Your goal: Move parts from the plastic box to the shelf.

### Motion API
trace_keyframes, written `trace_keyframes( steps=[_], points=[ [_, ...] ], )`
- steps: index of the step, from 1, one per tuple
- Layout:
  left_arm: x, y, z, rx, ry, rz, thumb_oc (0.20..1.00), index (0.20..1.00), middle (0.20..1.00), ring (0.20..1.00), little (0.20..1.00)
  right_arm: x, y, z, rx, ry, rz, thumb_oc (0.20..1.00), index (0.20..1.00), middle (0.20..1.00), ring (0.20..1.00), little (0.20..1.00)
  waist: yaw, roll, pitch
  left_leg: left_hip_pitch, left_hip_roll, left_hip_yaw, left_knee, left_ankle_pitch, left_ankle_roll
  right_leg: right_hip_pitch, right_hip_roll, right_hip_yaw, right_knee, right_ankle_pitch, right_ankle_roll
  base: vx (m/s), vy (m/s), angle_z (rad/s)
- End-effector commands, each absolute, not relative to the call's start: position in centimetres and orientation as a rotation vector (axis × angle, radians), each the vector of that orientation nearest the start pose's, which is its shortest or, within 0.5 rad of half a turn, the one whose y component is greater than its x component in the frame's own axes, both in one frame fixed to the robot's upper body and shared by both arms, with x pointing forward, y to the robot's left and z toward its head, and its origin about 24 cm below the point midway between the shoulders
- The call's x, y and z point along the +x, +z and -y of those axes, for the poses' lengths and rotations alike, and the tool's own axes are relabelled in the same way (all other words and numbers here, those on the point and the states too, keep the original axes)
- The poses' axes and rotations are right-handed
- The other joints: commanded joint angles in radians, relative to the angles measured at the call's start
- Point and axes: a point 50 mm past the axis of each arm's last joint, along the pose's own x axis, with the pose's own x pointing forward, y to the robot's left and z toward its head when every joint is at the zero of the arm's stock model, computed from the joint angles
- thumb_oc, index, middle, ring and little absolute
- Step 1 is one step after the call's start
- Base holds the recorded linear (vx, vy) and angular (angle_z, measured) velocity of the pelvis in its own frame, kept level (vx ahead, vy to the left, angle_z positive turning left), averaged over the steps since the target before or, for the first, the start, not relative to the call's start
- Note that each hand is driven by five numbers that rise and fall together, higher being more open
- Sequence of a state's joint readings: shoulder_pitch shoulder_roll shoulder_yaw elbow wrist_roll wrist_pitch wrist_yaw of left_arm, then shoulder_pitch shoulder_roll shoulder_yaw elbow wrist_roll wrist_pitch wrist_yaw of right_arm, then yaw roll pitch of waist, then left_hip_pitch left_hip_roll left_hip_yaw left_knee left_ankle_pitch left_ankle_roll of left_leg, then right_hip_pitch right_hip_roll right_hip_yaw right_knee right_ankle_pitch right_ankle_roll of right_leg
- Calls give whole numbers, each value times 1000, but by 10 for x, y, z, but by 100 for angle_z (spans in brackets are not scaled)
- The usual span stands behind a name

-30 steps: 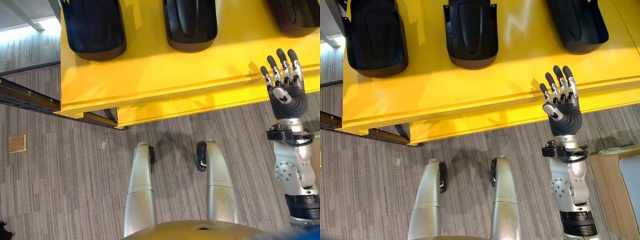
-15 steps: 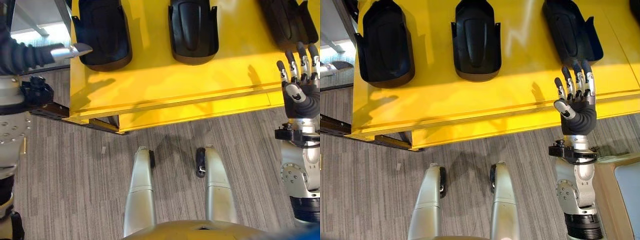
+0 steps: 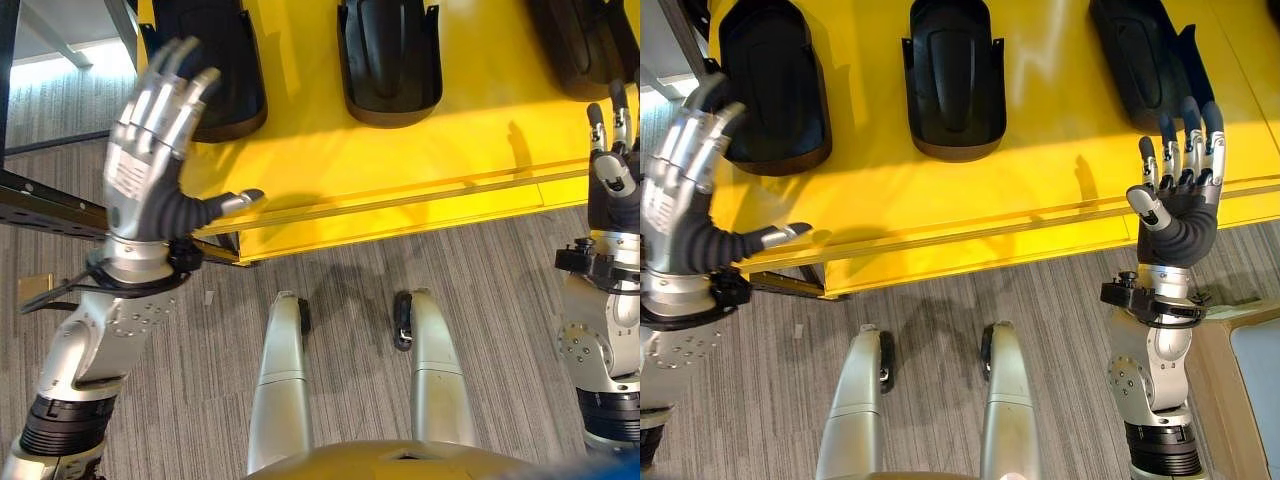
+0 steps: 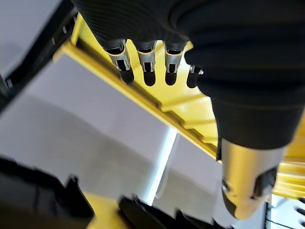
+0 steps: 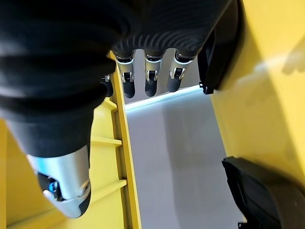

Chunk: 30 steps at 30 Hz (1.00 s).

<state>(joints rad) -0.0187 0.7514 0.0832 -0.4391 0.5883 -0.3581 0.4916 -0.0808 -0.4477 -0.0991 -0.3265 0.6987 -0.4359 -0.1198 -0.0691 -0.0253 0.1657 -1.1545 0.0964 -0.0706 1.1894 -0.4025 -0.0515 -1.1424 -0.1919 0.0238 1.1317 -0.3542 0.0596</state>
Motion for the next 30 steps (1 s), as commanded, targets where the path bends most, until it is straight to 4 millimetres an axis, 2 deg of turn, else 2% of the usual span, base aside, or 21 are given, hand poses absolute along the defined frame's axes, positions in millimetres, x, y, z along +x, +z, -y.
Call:
trace_keyframes(
  steps=[1, 5, 8, 15, 22, 30],
  points=[
    [200, 224, -189, 1115, 195, 1288, 1000, 1000, 1000, 1000, 1000, 214, 222, 221, 338, 12, 1036, 1000, 1000, 1000, 1000, 1000, -28, -17, 13, 29, -11, -1, -97, 42, 19, 54, -16, 12, -16, -45, 0, 0, 0, 0],
    [205, 205, -178, 1123, 90, 1270, 1000, 1000, 1000, 1000, 1000, 214, 221, 220, 358, 4, 1043, 1000, 1000, 1000, 1000, 1000, -31, -19, 20, 33, -8, -1, -102, 44, 19, 58, -18, 9, -22, -42, 3, 0, 0, 0],
    [215, 185, -174, 1177, -23, 1188, 1000, 1000, 1000, 1000, 1000, 216, 221, 219, 362, -9, 1039, 1000, 1000, 1000, 1000, 1000, -34, -18, 26, 37, -6, 0, -105, 44, 19, 63, -19, 10, -27, -42, 6, 0, 0, 0],
    [224, 157, -162, 1204, -199, 1087, 1000, 1000, 1000, 1000, 1000, 219, 219, 217, 375, -27, 1036, 1000, 1000, 1000, 1000, 1000, -41, -16, 31, 42, 0, 4, -102, 39, 21, 63, -20, 9, -24, -44, 7, 0, 0, 0],
    [230, 145, -154, 1216, -283, 1033, 1000, 1000, 1000, 1000, 1000, 220, 221, 215, 380, -35, 1044, 1000, 1000, 1000, 1000, 1000, -46, -15, 34, 40, 2, 5, -95, 33, 25, 58, -17, 13, -19, -46, 7, 0, 0, 0],
    [236, 145, -149, 1247, -319, 1023, 1000, 1000, 1000, 1000, 1000, 221, 222, 215, 382, -38, 1043, 1000, 1000, 1000, 1000, 1000, -52, -16, 35, 41, 2, 11, -95, 28, 26, 56, -17, 16, -20, -47, 5, 0, 0, 0]
  ],
)
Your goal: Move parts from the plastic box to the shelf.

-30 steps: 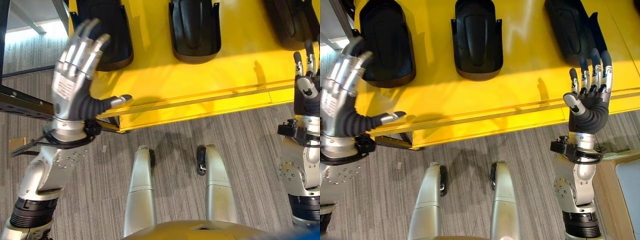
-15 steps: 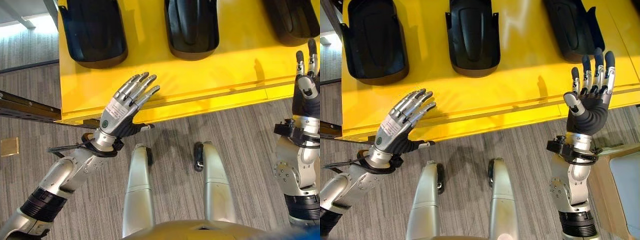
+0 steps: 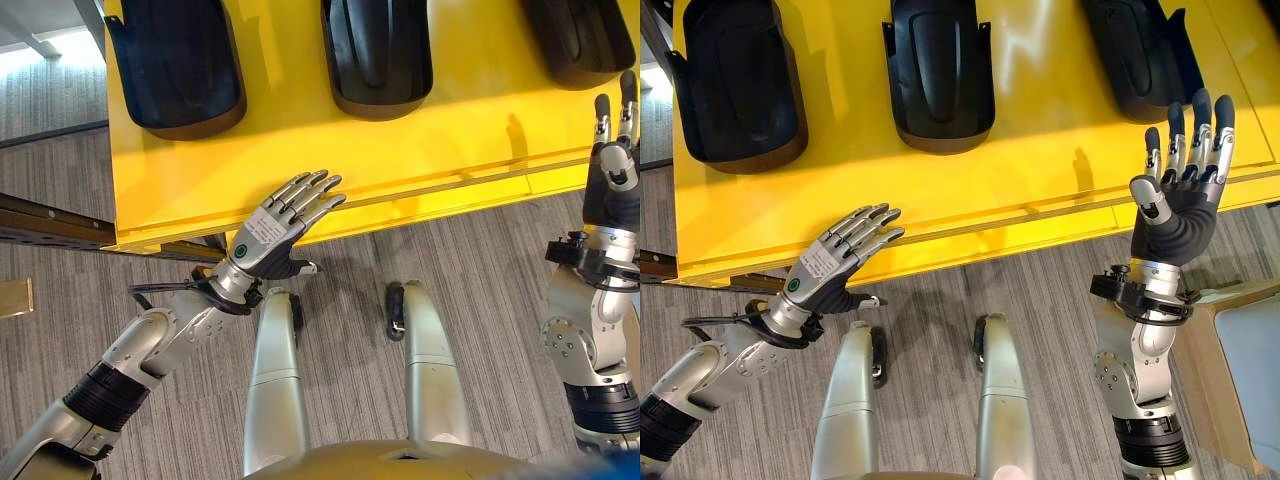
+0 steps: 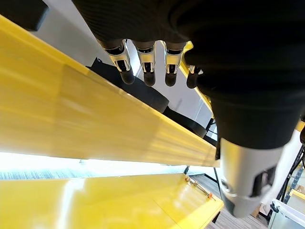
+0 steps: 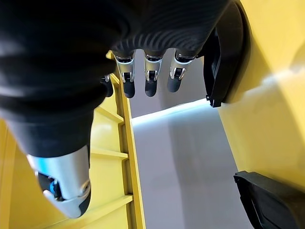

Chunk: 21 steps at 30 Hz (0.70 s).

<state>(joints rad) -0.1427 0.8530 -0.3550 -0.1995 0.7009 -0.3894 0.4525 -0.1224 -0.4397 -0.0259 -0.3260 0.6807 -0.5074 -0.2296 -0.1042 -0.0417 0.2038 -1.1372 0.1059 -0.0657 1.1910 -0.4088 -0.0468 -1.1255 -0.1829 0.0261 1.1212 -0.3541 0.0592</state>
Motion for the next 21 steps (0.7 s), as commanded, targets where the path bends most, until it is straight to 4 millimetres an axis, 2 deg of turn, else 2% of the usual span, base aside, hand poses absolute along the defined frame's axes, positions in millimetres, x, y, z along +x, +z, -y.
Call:
trace_keyframes(
  steps=[1, 21],
  points=[
    [237, 146, -148, 1247, -318, 1027, 1000, 1000, 1000, 1000, 1000, 221, 222, 214, 386, -35, 1043, 1000, 1000, 1000, 1000, 1000, -17, 0, -2, 24, -7, 6, -96, 34, 22, 40, -27, 15, -10, -47, 5, 0, 0, 0],
    [267, 159, -134, 1318, -276, 979, 1000, 1000, 1000, 1000, 1000, 227, 221, 211, 416, -21, 1009, 1000, 1000, 1000, 1000, 1000, -38, -3, 1, 25, -8, 13, -87, 19, 28, 36, -17, 23, -4, -55, 0, 1, 0, 0]
  ],
)
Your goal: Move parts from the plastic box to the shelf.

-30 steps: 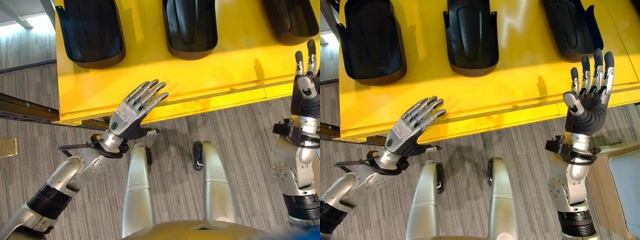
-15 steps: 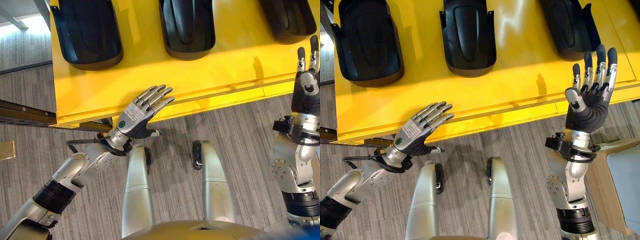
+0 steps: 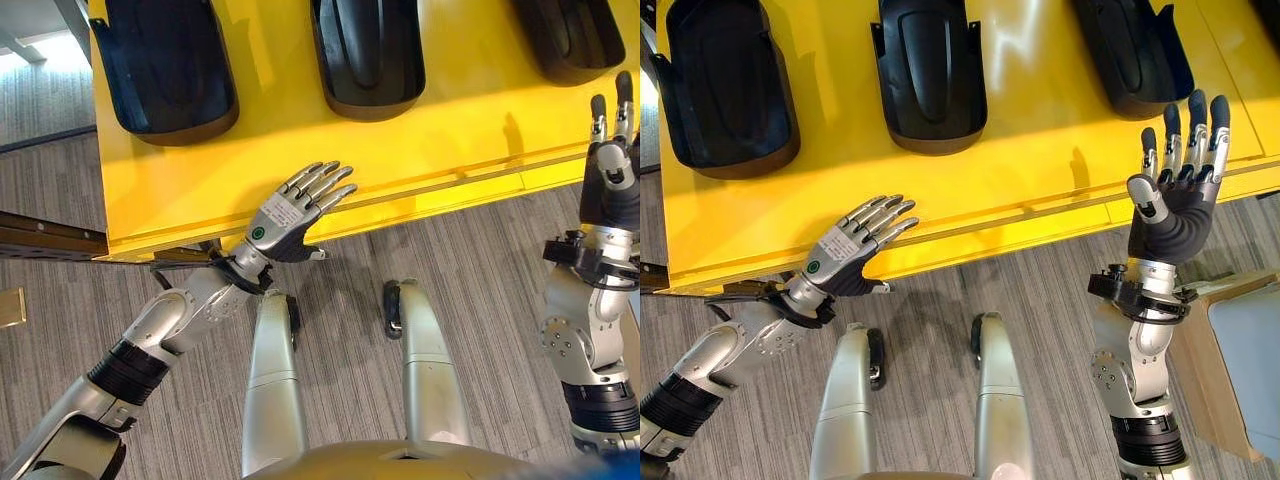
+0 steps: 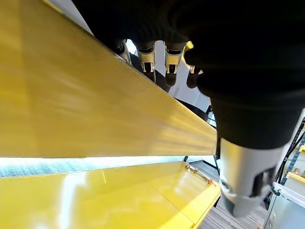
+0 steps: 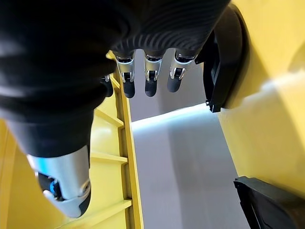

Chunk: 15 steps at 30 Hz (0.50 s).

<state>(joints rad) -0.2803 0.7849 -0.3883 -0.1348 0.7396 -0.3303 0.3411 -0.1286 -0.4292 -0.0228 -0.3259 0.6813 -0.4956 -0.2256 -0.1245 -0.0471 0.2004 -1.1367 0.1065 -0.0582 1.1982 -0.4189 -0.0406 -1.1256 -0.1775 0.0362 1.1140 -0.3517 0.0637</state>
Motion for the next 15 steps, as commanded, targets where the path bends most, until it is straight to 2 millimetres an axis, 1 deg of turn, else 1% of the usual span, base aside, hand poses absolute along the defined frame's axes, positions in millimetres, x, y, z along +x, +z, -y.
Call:
trace_keyframes(
  steps=[1, 11, 15],
  points=[
    [268, 159, -134, 1318, -276, 979, 1000, 1000, 1000, 1000, 1000, 227, 221, 211, 415, -21, 1009, 1000, 1000, 1000, 1000, 1000, -17, 2, 4, 25, -8, 5, -94, 29, 22, 36, -22, 13, 4, -58, -4, 0, 0, 0],
    [276, 157, -132, 1315, -265, 912, 1000, 1000, 1000, 1000, 1000, 228, 219, 210, 434, -19, 986, 1000, 1000, 1000, 1000, 1000, -23, 2, 1, 21, -8, 2, -87, 23, 22, 28, -15, 17, 13, -62, -10, 5, 0, -2],
    [281, 163, -130, 1313, -230, 924, 1000, 1000, 1000, 1000, 1000, 229, 218, 209, 437, -18, 977, 1000, 1000, 1000, 1000, 1000, -27, 1, 1, 17, -5, 1, -84, 24, 21, 24, -13, 16, 15, -62, -12, 2, -3, -2]
  ],
)
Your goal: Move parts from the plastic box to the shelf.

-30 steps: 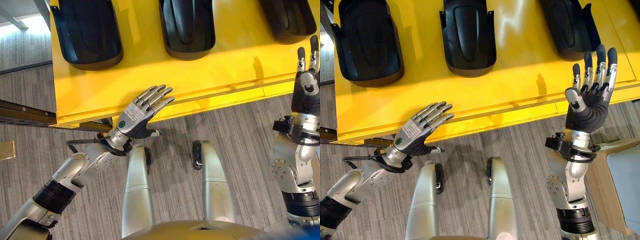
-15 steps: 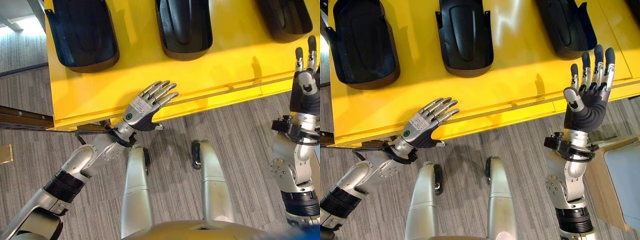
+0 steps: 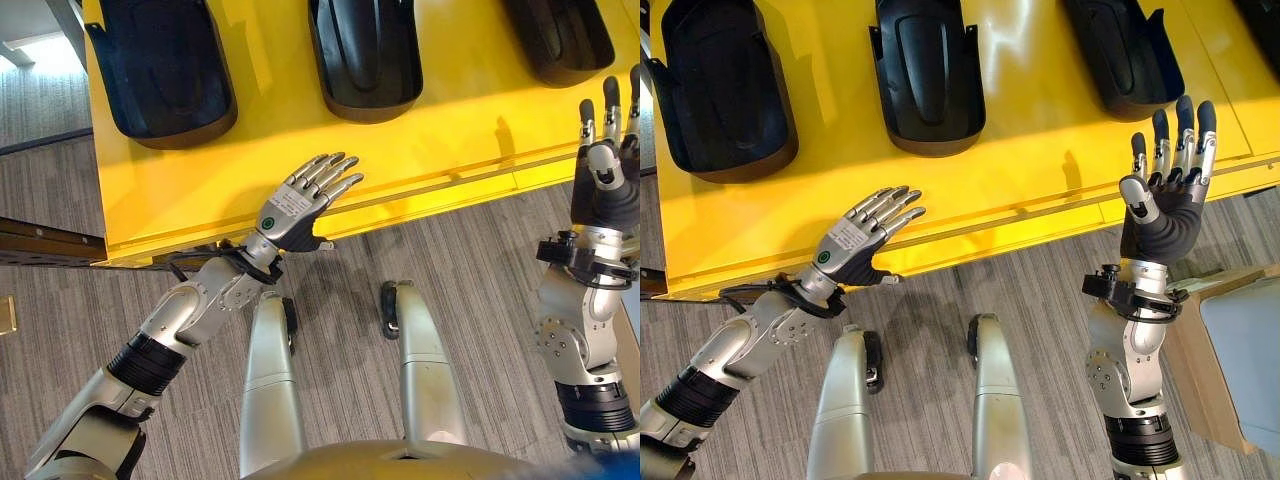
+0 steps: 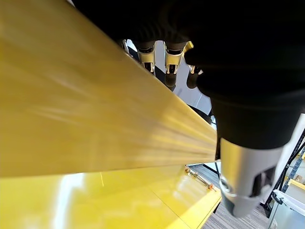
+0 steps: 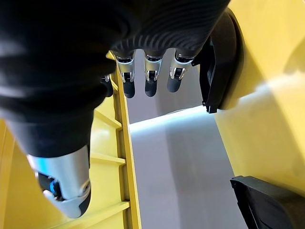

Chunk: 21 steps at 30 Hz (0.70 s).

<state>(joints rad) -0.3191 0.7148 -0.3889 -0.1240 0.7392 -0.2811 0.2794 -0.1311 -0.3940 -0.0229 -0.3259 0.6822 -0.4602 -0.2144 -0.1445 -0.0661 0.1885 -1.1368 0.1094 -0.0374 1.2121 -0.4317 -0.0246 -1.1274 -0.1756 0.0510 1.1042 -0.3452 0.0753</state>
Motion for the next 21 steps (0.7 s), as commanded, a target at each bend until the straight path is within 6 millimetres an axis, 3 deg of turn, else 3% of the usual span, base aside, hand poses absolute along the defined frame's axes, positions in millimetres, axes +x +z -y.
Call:
trace_keyframes(
  steps=[1, 12, 21],
  points=[
    [281, 163, -130, 1313, -230, 924, 1000, 1000, 1000, 1000, 1000, 229, 218, 209, 436, -19, 978, 1000, 1000, 1000, 1000, 1000, -7, 21, 13, 17, -8, -19, -98, 37, 5, 26, -14, 2, 25, -69, -23, -4, -4, -4],
    [295, 185, -113, 1337, -188, 993, 1000, 1000, 1000, 1000, 1000, 230, 215, 210, 441, -15, 959, 1000, 1000, 1000, 1000, 1000, -18, 22, 8, 19, -3, -18, -100, 36, 7, 24, -8, 3, 20, -66, -23, 0, 0, 0],
    [305, 208, -85, 1351, -195, 1084, 1000, 1000, 1000, 1000, 1000, 234, 215, 208, 446, 1, 944, 1000, 1000, 1000, 1000, 1000, -33, 26, 9, 22, -4, -18, -105, 38, 8, 26, -4, 6, 16, -64, -25, 0, 0, 0]
  ],
)
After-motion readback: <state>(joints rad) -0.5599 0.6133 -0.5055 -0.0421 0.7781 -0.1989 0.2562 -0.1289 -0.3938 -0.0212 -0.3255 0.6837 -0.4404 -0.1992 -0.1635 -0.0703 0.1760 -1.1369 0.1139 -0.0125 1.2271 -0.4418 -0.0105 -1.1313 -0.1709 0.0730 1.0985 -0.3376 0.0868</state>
